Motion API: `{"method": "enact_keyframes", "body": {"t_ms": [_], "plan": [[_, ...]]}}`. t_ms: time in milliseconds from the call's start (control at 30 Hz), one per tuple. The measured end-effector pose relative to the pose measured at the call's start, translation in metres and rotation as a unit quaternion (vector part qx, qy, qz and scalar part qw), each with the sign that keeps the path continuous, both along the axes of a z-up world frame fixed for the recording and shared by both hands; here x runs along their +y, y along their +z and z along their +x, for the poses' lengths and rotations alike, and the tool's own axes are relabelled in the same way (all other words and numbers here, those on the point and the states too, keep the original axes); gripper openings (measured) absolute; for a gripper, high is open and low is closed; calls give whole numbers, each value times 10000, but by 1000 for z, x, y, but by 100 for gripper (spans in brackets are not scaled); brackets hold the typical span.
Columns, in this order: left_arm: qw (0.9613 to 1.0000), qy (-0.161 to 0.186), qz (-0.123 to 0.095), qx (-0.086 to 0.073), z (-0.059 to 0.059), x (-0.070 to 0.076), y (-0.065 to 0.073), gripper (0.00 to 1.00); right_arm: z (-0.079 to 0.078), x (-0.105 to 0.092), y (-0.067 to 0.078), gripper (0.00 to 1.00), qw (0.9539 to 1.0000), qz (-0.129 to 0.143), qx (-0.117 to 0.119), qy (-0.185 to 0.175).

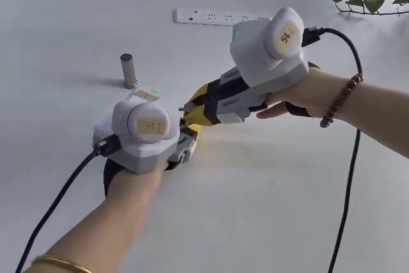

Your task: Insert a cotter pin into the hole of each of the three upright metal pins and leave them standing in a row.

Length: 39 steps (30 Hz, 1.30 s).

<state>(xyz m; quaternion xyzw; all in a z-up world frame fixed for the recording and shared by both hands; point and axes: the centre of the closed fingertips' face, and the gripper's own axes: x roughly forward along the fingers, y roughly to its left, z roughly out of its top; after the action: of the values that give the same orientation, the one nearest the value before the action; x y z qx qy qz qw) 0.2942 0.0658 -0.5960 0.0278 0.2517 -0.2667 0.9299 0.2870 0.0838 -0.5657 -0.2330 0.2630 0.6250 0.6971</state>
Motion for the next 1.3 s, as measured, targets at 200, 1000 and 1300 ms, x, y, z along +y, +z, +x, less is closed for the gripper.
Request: {"method": "enact_keyframes", "body": {"t_ms": [200,1000,1300], "plan": [[10000,-11,93,12,-5,2,0,18,1,1,0,9,10000,8,-1,-62],[9995,-300,51,41,-34,9,17,33,20,16,41,30,9874,902,628,-1134],[9995,-302,6,73,-57,21,29,45,39,36,43,30,9829,1104,553,-1368]]}}
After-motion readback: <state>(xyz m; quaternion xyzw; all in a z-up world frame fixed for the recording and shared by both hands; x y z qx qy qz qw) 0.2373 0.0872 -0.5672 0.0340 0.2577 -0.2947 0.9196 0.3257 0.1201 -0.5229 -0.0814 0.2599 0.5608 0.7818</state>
